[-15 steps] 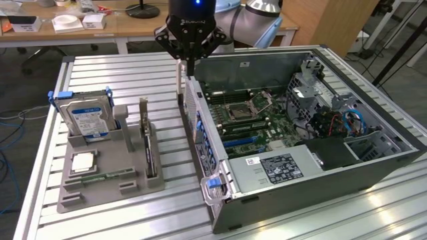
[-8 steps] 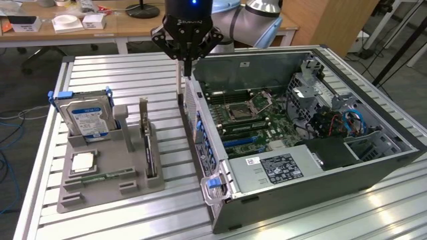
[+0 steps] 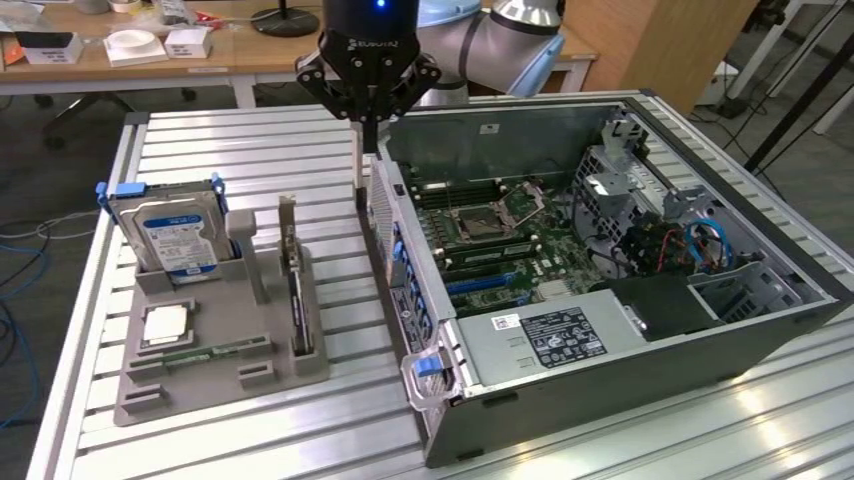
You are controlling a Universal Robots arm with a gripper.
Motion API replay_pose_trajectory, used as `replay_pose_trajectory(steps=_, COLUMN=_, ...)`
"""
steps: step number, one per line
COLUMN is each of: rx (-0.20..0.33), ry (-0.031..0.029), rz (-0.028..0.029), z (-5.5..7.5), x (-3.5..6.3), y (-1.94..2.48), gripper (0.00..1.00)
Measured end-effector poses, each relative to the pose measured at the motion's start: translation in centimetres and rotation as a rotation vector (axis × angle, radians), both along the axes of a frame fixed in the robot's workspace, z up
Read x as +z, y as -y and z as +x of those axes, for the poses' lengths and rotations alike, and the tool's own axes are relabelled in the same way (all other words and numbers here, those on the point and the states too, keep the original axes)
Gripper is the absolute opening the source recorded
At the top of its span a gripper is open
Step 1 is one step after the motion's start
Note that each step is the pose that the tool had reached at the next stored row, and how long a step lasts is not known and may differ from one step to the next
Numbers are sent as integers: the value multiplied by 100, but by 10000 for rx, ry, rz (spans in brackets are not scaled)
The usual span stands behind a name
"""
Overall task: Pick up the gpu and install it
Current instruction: 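Reach for the gpu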
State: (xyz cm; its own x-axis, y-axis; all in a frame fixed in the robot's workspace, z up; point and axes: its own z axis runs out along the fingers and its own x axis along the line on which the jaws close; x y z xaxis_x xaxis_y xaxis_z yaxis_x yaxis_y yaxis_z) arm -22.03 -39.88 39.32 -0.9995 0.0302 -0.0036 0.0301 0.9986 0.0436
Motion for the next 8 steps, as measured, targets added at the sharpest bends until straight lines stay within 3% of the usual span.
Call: replay_pose_trajectory(steps=8, rx=34, ry=-1, rz=0, z=-49, x=0, y=0, gripper=11)
